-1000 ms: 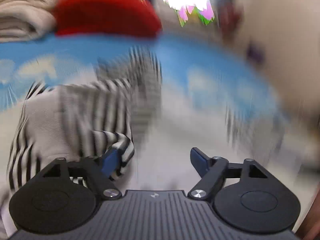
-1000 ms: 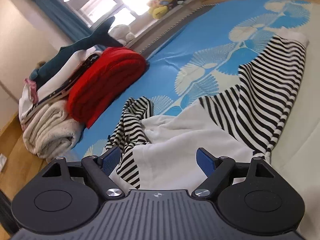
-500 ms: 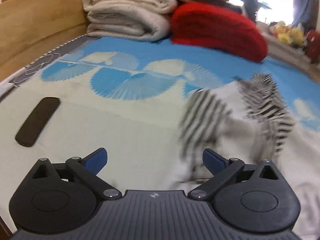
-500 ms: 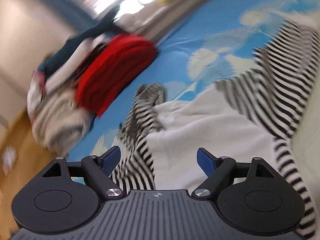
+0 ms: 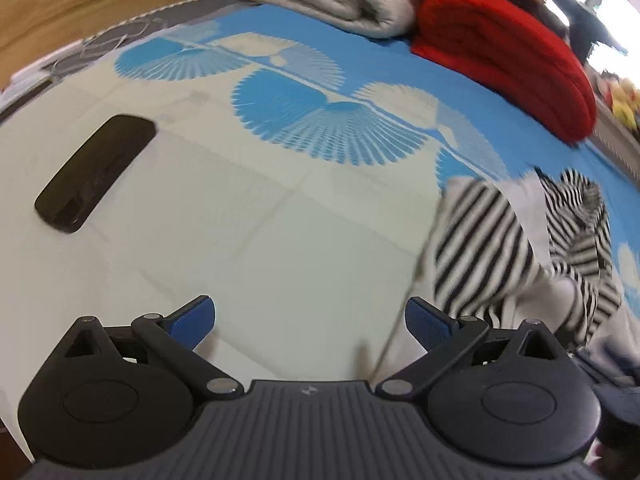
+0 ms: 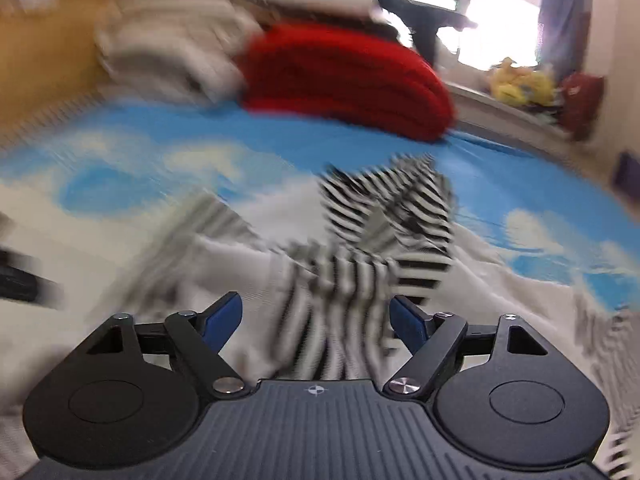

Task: Fold small clothes

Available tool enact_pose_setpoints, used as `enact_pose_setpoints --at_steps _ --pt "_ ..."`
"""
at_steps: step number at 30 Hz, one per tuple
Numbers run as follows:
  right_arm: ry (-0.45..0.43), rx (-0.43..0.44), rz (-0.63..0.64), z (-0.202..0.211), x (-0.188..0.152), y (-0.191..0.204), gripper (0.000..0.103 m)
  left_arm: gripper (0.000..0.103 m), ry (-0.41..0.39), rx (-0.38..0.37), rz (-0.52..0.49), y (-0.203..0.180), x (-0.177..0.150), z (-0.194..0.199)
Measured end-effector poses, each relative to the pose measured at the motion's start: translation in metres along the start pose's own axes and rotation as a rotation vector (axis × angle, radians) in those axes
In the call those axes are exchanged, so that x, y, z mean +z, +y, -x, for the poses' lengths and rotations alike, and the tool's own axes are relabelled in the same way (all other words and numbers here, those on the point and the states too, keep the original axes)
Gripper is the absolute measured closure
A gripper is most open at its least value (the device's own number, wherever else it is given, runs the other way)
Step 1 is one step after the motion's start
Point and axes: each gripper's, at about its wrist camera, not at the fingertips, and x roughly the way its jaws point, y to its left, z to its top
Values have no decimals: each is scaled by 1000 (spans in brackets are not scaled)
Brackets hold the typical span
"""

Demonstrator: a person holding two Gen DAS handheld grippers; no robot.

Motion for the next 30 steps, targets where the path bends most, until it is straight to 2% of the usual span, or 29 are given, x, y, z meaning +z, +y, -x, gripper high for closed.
enact_pose_setpoints --at_steps 1,2,3,4,6,9,11,13,15,16,17,18,19,20,22,24,26,28,30 --pt "60 -20 15 -14 2 5 78 1 2 1 17 4 2 1" --pt "119 -3 28 -25 5 7 101 1 2 3 40 9 5 2" --pt "150 25 15 -30 11 7 102 1 -1 3 58 13 8 3" --pt "137 66 -22 -25 25 6 102 1 -5 2 78 17 11 5" --pt "66 169 -96 -2 56 -4 102 1 -13 3 106 24 13 7" --pt "-68 369 -239 47 100 -38 102 1 3 -2 136 29 13 7" --pt "-150 433 -281 71 108 -71 102 1 32 -23 155 29 12 4" --pt "-201 437 -346 76 93 -118 101 1 61 -41 162 27 9 0" --pt "-165 398 -447 61 61 -169 80 1 71 -45 151 22 6 -1" --pt "-109 307 -520 48 36 -198 46 1 70 -42 141 19 5 -1" --pt "-33 146 -590 36 5 -226 30 1 65 -42 132 16 3 -1" --pt "34 6 -630 28 -20 -245 31 1 59 -46 120 13 2 1" --pt "90 -87 -647 24 -47 -264 33 1 54 -52 107 9 1 2" --pt "107 -103 -670 26 -68 -277 33 1 50 -55 96 6 0 2" --pt "128 -45 -756 31 -85 -294 33 1 41 -53 75 -2 -3 4" --pt "37 75 -795 43 -76 -292 33 1 37 -42 69 -8 -5 3" --pt "-44 157 -757 49 -65 -277 30 1 39 -39 70 -13 -7 -1" --pt "-23 192 -703 36 -60 -256 30 1 51 -25 65 -19 -10 -5" --pt "59 163 -662 12 -57 -240 30 1 66 -25 44 -26 -12 -10"
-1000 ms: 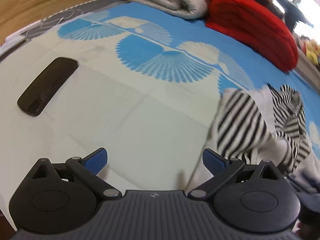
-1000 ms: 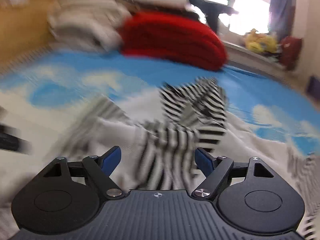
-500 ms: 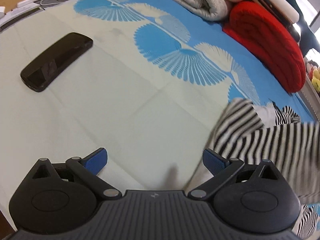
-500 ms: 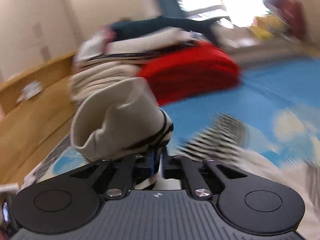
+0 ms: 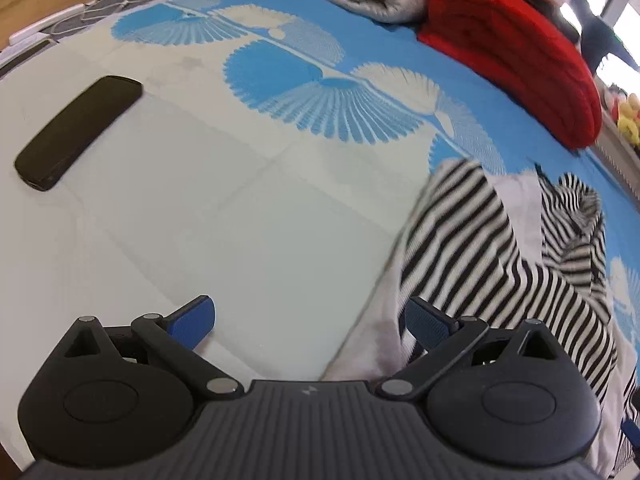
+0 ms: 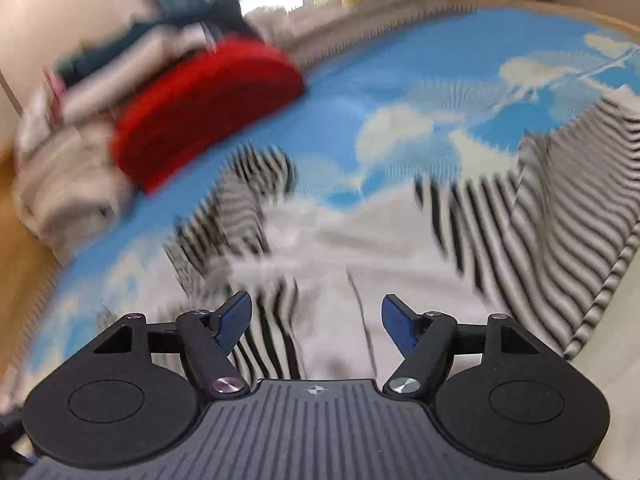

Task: Fold small clothes

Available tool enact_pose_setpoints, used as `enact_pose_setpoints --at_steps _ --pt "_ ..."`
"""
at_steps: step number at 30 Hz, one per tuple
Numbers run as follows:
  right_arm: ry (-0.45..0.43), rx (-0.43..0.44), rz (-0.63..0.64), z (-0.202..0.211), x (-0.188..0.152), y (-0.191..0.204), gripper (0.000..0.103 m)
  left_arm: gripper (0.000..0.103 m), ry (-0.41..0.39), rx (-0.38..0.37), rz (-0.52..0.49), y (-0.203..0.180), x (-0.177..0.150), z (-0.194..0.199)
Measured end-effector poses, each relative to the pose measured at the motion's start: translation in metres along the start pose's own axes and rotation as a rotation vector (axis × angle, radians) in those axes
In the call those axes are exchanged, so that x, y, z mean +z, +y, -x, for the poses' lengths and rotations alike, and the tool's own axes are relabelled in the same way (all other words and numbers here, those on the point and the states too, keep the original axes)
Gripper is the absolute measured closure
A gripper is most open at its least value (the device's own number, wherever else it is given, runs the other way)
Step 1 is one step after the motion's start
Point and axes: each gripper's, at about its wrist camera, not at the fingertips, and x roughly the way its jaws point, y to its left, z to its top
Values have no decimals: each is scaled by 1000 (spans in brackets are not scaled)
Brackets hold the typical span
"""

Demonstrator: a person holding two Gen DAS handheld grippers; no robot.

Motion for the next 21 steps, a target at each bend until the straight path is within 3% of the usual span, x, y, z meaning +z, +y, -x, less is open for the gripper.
enact_pose_setpoints --at_steps 4,6,7,8,9,12,16,19,21 --pt "28 -175 81 -41 -14 9 30 1 9 -5 -65 -14 -6 -5" --pt "42 -188 81 -52 -18 8 31 1 5 -7 -83 -18 -7 -5" --pt "56 -173 73 -54 -20 7 41 1 3 -6 -89 -20 -8 -5" --pt "48 -163 90 -52 -20 11 77 1 1 -5 -89 -21 -8 -5" --pt "58 -142 109 -51 -19 16 95 1 -2 -6 -88 -21 -8 -5" --pt "31 -82 130 -43 -9 27 98 1 -6 -6 -77 -19 -8 -4" --pt "-95 -69 152 -18 5 35 99 1 -7 10 -68 -16 -8 -5" --pt "-152 -98 136 -9 14 25 99 1 -7 12 -68 -13 -7 -5" --pt "-131 -129 107 -18 13 12 99 1 -10 13 -72 -12 -7 -5"
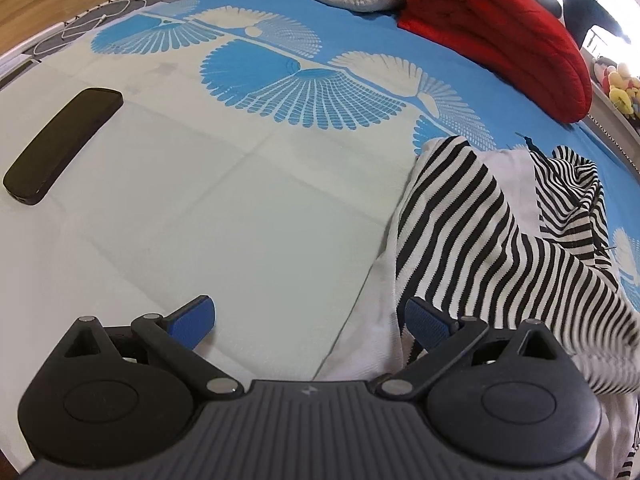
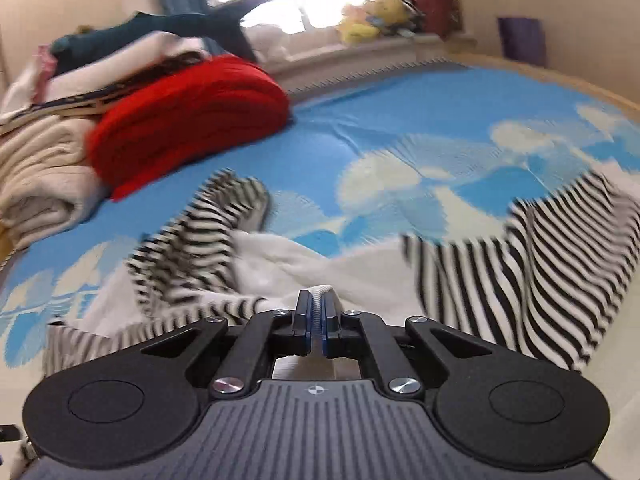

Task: Fold small clothes

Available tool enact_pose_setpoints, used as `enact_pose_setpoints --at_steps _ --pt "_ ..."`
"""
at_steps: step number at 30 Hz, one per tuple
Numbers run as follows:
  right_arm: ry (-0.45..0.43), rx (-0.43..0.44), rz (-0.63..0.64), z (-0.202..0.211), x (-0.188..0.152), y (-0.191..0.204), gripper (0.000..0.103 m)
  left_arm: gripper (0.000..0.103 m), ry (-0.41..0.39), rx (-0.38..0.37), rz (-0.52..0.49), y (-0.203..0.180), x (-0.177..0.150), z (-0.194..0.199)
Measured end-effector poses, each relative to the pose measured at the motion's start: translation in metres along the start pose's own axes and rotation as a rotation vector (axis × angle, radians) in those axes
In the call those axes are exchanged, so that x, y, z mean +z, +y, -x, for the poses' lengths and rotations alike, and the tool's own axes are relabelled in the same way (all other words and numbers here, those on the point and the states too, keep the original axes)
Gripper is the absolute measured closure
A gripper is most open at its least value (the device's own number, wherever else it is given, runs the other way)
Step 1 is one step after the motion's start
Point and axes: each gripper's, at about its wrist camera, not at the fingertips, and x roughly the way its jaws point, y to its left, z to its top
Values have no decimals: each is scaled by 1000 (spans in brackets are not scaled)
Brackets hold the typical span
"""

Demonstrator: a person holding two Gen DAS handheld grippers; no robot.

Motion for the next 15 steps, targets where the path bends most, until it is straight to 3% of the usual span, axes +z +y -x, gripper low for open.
enact_pose_setpoints --at_steps 4,6,8,9,12,15 --pt "198 -122 28 -40 -20 -10 80 1 -5 3 -19 -4 -2 0" --pt "192 -125 43 -37 -20 -11 77 1 -9 10 -41 -8 -3 -1" --pt "140 -114 96 -34 -20 -8 44 1 -13 24 -72 -14 -7 -3" --pt "142 -131 134 -33 -25 -7 40 1 -12 32 -87 -17 -8 -4" --pt "203 -163 208 -36 -32 -10 40 1 0 41 -122 -22 -11 -7" --pt "120 -110 63 -9 -6 -41 39 1 -32 49 -129 -18 -9 -3"
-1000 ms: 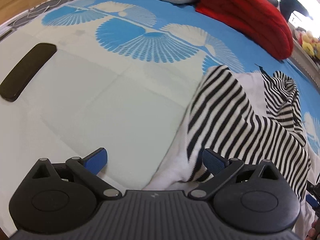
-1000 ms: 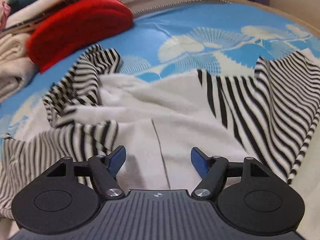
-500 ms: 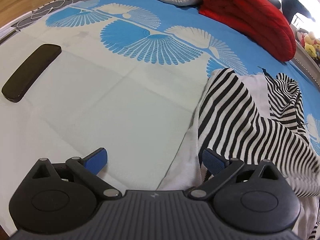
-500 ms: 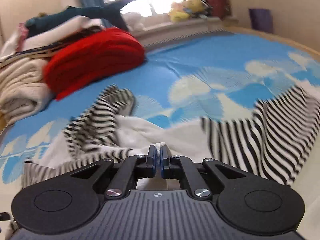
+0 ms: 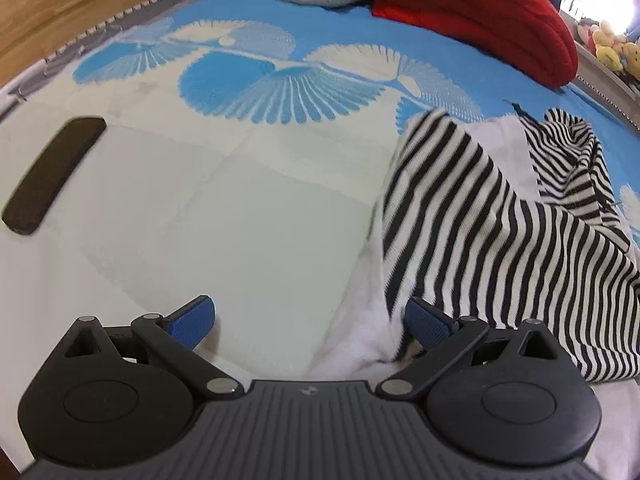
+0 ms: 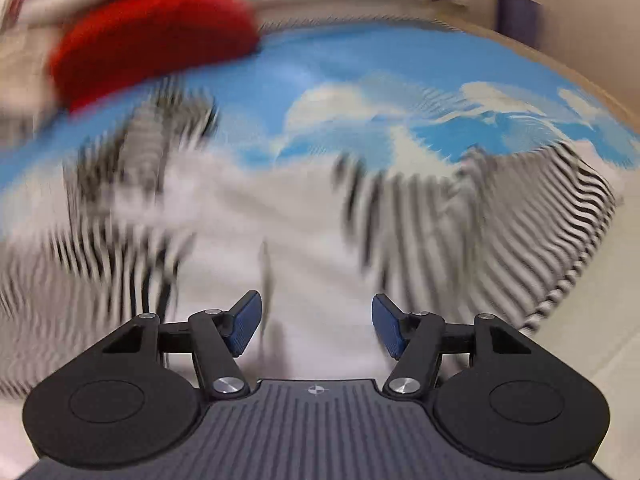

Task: Fold small clothes

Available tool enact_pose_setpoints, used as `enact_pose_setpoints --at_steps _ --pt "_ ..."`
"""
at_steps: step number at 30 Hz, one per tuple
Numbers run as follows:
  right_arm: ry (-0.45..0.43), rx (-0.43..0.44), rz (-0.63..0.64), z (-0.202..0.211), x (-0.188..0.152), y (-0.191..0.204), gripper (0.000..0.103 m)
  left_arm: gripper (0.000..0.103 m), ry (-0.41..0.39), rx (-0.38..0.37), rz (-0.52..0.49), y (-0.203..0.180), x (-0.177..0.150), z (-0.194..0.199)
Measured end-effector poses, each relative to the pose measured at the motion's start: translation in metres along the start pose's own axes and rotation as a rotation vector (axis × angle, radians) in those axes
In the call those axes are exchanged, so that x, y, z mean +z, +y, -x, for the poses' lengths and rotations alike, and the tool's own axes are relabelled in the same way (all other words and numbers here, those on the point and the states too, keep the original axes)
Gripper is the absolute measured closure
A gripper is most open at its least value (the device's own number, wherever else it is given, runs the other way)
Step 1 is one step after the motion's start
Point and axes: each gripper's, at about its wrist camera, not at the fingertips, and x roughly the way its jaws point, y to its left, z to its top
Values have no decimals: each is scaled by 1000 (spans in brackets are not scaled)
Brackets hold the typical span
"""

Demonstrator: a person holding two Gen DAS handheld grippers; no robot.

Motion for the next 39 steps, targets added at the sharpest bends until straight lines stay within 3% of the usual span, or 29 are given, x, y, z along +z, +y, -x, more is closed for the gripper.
enact_pose_setpoints --at_steps 2,4,8,10,12,17,18,19,20,23,25,27,30,33,35,36,38,39 --pt "-94 24 -174 23 14 -47 31 1 -31 21 -3 5 3 4" --pt "-168 -3 -334 36 18 -98 29 1 -53 38 -2 12 6 8" --pt "-178 -130 -693 27 7 -201 31 1 -56 65 51 30 16 6" --pt "-151 -132 -842 13 -1 -238 33 1 -52 70 92 39 20 5" --pt "-157 -91 -884 -2 -4 -256 33 1 -40 71 117 46 24 2" --pt "-182 -70 -806 -35 19 -257 31 1 -11 66 175 65 36 -3" --pt "-196 -88 -788 -41 24 -253 34 1 -17 70 201 72 39 -3" --pt "-199 -106 -772 -44 28 -250 59 1 -19 77 222 78 42 -3" --pt "-185 -117 -765 -50 32 -250 101 1 -19 83 241 83 44 -3" --pt "-198 -143 -794 -46 39 -242 100 1 -7 75 312 100 51 -3" --pt "-253 -149 -721 -30 56 -220 100 1 6 51 371 111 52 -1" --pt "-331 -119 -556 -8 77 -173 100 1 7 25 412 118 51 1" --pt "-450 19 -273 34 89 -81 100 1 3 11 410 120 51 6" --pt "-520 197 145 77 52 37 99 1 7 -19 424 119 49 10" --pt "-459 322 412 83 3 102 96 1 10 -50 436 119 48 12" --pt "-389 360 550 77 -26 129 91 1 15 -55 436 118 48 12" --pt "-185 371 799 54 -81 165 62 1 24 -65 421 114 47 12" --pt "-126 335 872 44 -103 172 58 1 30 -74 411 113 46 12"
